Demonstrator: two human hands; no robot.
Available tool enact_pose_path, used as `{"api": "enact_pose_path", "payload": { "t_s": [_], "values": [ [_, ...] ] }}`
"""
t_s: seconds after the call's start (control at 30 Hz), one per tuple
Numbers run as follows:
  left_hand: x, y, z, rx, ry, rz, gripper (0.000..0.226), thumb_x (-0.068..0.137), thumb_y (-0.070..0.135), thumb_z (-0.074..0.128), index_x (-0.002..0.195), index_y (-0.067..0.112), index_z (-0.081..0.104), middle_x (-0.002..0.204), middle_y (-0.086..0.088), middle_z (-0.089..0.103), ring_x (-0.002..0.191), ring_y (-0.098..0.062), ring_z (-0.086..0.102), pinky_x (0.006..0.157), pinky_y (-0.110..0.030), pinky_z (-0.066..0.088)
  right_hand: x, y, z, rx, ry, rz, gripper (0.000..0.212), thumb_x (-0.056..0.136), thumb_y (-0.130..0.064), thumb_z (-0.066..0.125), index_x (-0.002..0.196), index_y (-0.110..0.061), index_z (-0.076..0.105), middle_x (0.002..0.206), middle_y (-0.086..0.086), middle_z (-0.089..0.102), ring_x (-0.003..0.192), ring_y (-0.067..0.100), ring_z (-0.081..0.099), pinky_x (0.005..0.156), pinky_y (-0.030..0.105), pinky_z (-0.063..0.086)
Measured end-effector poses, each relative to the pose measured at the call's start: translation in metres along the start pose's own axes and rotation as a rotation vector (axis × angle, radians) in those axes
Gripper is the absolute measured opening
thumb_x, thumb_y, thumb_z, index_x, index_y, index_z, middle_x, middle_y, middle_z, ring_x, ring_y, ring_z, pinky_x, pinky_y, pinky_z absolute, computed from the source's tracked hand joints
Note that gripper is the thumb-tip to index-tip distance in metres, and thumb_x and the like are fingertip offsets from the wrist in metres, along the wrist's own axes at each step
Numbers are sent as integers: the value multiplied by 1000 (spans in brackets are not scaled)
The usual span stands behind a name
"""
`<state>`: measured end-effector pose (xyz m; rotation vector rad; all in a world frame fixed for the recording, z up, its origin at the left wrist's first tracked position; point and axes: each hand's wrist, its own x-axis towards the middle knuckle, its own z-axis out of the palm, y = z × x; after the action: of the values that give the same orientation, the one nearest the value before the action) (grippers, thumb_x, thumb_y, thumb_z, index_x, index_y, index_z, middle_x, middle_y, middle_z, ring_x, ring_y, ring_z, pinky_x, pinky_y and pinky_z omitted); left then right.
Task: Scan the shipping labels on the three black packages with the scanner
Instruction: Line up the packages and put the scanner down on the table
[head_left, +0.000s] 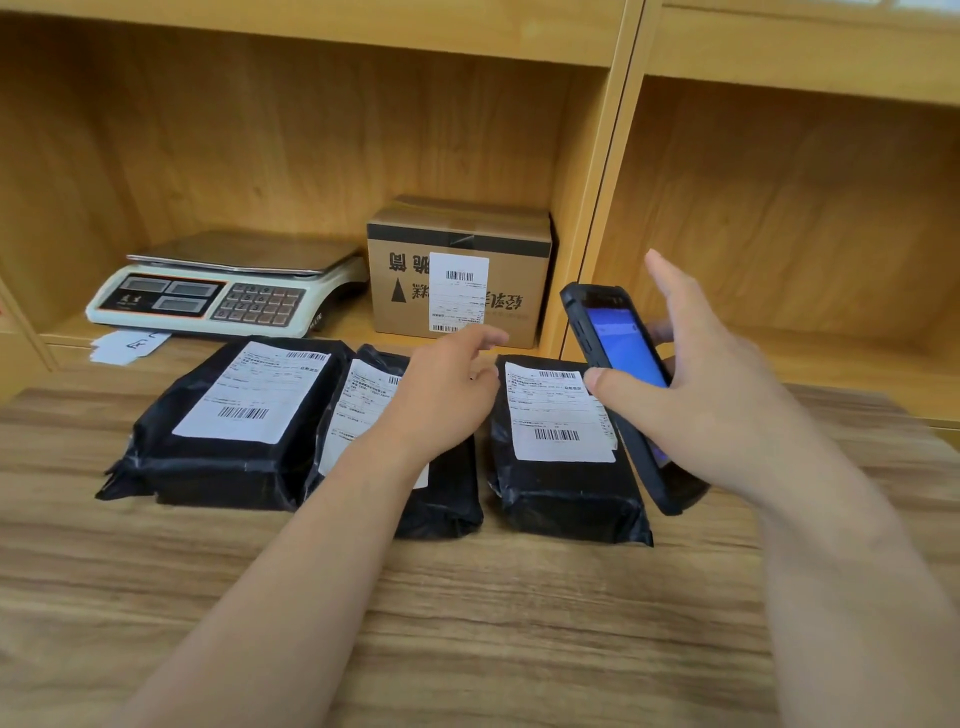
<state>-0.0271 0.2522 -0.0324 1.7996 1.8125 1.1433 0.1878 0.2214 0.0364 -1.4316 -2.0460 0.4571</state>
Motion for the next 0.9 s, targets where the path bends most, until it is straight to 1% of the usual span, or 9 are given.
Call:
{"api": "enact_pose_path", "payload": {
  "t_s": [0.13, 0.23, 0.4, 0.5, 0.57, 0.67, 0.73, 0.8, 0.9],
  "values": [
    [0, 2, 1, -6, 45, 63, 49, 101, 8, 55, 145, 30, 57, 143, 7, 65, 137, -13, 54, 104, -23, 41, -3, 2, 3, -25, 18, 21, 107, 66, -65, 61, 154, -53, 2, 144, -12, 47, 116, 27, 57, 92, 51, 51],
    [0, 1, 0, -44, 66, 84, 52, 100, 9, 56, 147, 32, 53, 138, 8, 67, 134, -11, 54, 109, -30, 45, -5, 8, 7, -33, 9, 49, 106, 69, -62, 64, 153, -54, 1, 142, -12, 49, 112, 29, 60, 91, 50, 51],
    [-6, 11, -4, -43, 69, 91, 51, 101, 11, 60, 147, 31, 54, 141, 8, 66, 137, -11, 54, 115, -36, 44, -12, 18, 4, -57, 36, 82, 105, 75, -57, 68, 156, -49, 2, 139, -10, 51, 113, 24, 56, 89, 46, 51],
    [-20, 19, -5, -21, 49, 141, 49, 100, 13, 60, 146, 30, 55, 141, 8, 66, 131, -9, 56, 107, -27, 44, -20, 20, 0, -55, 48, 95, 105, 72, -59, 66, 155, -50, 2, 132, -9, 54, 105, 23, 60, 82, 47, 55],
    [-30, 20, -5, -6, 30, 150, 51, 100, 15, 62, 148, 31, 52, 143, 10, 65, 130, -7, 56, 105, -24, 42, -26, 21, -2, -54, 61, 91, 106, 71, -59, 66, 155, -50, 3, 134, -8, 53, 106, 25, 60, 82, 48, 56],
    [-48, 13, -6, -62, -7, 88, 62, 100, 16, 63, 155, 34, 41, 144, 9, 65, 134, -11, 57, 113, -34, 46, -36, 25, 0, -59, 74, 106, 105, 73, -59, 67, 156, -49, 3, 137, -7, 52, 114, 25, 56, 86, 48, 54],
    [-63, 5, -10, -73, -20, 40, 65, 101, 14, 62, 156, 37, 37, 139, 11, 66, 133, -11, 57, 115, -39, 47, -47, 30, 3, -67, 83, 138, 105, 70, -63, 64, 155, -51, 2, 136, -7, 54, 112, 27, 58, 88, 46, 53],
    [-76, -2, -17, -47, -30, 10, 63, 101, 13, 61, 153, 41, 38, 129, 15, 66, 129, -7, 56, 116, -41, 47, -60, 35, 8, -67, 73, 171, 105, 69, -63, 63, 154, -52, 2, 134, -5, 57, 109, 30, 60, 87, 43, 51],
    [-94, -12, -23, -11, -40, -44, 61, 102, 16, 60, 154, 38, 39, 134, 12, 66, 131, -11, 58, 114, -40, 47, -76, 43, 14, -67, 32, 204, 104, 75, -55, 67, 158, -46, 5, 143, -2, 54, 124, 30, 50, 85, 38, 40]
  ]
}}
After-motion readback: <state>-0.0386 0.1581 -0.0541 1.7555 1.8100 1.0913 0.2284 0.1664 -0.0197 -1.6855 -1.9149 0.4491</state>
